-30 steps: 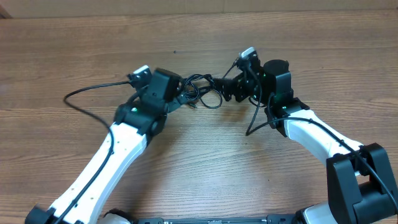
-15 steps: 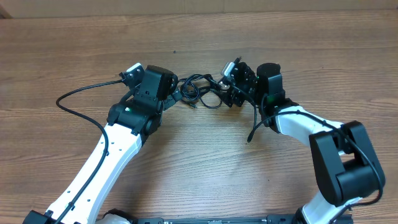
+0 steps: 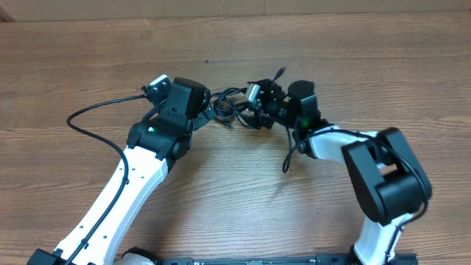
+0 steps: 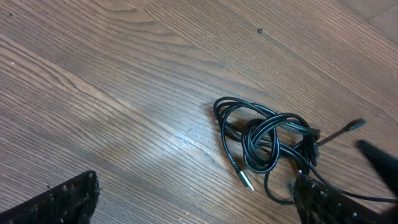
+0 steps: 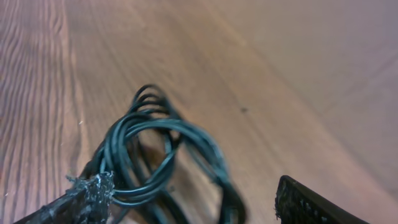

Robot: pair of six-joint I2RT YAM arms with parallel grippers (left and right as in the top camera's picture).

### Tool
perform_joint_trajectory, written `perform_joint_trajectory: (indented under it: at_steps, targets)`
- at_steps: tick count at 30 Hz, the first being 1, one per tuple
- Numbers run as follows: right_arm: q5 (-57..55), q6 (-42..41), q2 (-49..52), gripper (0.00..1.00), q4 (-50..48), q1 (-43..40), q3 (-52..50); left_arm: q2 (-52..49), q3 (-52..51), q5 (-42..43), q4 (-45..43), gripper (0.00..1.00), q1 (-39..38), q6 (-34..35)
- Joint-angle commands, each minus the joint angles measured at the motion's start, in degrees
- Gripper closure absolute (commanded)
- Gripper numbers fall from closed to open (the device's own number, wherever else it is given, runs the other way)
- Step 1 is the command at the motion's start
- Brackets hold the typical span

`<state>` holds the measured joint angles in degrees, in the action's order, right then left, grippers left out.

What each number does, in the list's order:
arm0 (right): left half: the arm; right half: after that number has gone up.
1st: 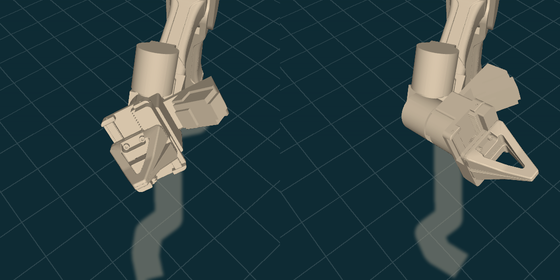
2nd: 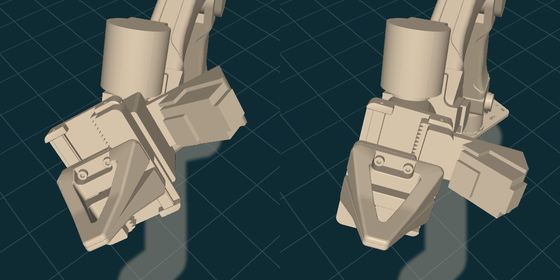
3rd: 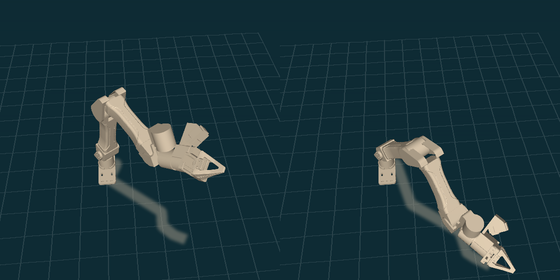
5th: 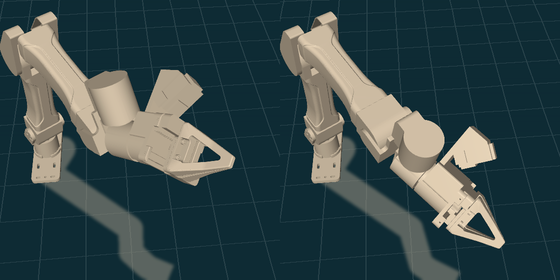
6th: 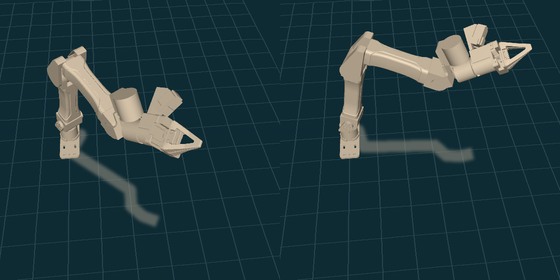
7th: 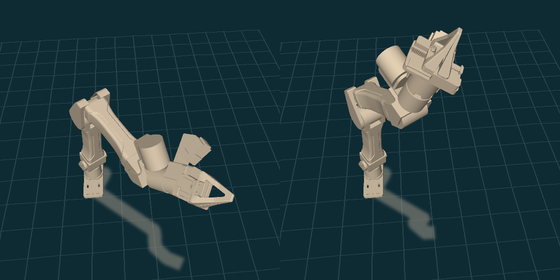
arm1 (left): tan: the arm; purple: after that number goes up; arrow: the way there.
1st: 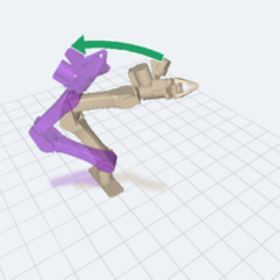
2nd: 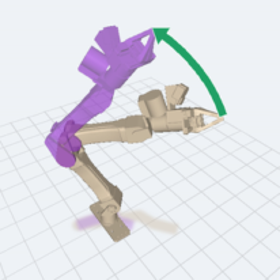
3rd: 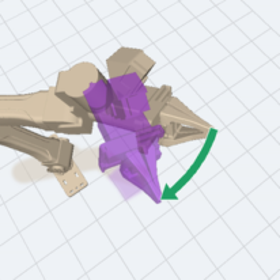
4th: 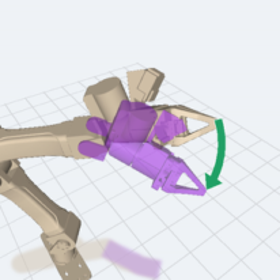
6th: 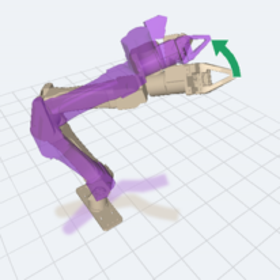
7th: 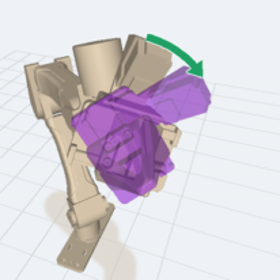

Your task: Untangle cables

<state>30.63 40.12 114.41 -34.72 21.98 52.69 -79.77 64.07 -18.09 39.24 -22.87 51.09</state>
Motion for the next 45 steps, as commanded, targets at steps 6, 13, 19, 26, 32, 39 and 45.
perform_joint_trajectory:
  at_steps: [6,13,19,26,32,39,45]
  targets:
    - [-1.2,1.0,3.6,0.2,-0.4,0.4,4.7,-0.4,0.6,0.9,0.5,0.0,0.0,0.8]
    - [-3.2,5.0,5.2,0.23,1.0,0.4,6.7,-0.4,0.6,1.2,1.4,0.0,0.0,0.8]
    - [-5.1,6.9,7.5,0.27,2.0,-0.2,9.0,-0.4,0.6,1.2,1.5,0.0,0.0,0.8]
    - [-4.9,6.3,8.4,0.37,2.4,-2.2,11.1,-0.4,0.6,1.2,2.0,0.0,0.0,0.8]
    - [-4.2,6.3,8.5,0.45,5.3,-2.1,11.1,-0.4,0.6,1.2,1.9,0.0,0.0,0.8]
    - [-2.0,6.4,9.0,0.48,6.8,-2.1,11.1,-0.4,0.6,1.2,1.9,0.01,0.0,0.8]
    - [-1.3,6.5,9.0,0.48,14.0,-1.9,11.1,-0.4,0.6,2.1,1.9,0.0,0.0,0.8]
